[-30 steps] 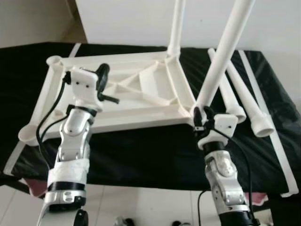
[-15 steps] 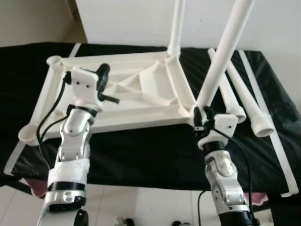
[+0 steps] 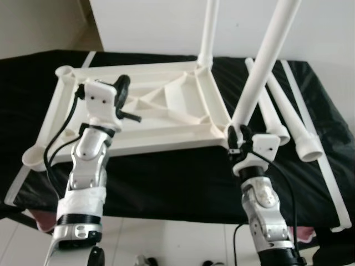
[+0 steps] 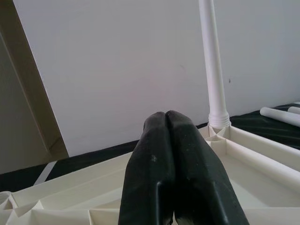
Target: Building children table
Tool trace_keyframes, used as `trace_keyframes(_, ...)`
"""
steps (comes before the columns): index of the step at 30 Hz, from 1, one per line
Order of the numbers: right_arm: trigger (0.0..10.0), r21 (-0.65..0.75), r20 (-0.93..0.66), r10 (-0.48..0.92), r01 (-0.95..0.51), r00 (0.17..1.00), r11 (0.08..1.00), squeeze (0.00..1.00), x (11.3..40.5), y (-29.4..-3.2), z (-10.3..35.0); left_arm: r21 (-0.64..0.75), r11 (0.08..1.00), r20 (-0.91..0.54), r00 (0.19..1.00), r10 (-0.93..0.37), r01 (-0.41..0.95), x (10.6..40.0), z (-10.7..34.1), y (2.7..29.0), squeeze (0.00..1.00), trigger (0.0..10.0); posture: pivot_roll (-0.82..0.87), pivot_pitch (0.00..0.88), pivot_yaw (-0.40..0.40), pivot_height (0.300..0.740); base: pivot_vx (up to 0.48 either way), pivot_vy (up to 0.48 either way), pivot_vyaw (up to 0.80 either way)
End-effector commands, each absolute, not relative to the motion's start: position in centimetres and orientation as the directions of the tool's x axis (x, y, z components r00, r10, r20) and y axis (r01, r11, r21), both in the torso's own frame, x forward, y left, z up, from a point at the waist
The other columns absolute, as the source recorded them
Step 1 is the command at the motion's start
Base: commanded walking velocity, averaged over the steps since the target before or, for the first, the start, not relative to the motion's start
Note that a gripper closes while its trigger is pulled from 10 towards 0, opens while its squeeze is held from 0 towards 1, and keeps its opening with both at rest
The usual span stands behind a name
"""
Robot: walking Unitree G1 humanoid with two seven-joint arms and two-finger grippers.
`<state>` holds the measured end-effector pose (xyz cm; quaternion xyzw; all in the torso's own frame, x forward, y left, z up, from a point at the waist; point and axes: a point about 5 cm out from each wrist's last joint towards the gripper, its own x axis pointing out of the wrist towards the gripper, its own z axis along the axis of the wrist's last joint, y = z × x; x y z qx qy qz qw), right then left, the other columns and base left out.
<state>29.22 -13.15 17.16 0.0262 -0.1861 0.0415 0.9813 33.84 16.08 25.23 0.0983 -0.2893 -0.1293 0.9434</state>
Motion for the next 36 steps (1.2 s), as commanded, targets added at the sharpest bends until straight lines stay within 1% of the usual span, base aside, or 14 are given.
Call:
trace_keyframes(1, 10.0, 0.042, 0.357, 0.080, -0.102, 0.930, 0.994, 0.00, 29.27, -13.06, 16.94, 0.227, 0.965, 0.538, 0.809, -0.237, 0.131, 33.78, 25.30, 16.14, 0.00, 10.0, -0.07, 0.117, -0.001, 0.740, 0.000, 0.000, 0.00)
trace_keyframes(36, 10.0, 0.054, 0.360, 0.059, -0.084, 0.931, 0.995, 0.00, 29.40, -13.20, 17.01, 0.234, 0.965, 0.529, 0.816, -0.231, 0.121, 33.81, 25.28, 16.49, 0.00, 10.0, -0.06, 0.137, 0.006, 0.740, 0.000, 0.000, 0.00)
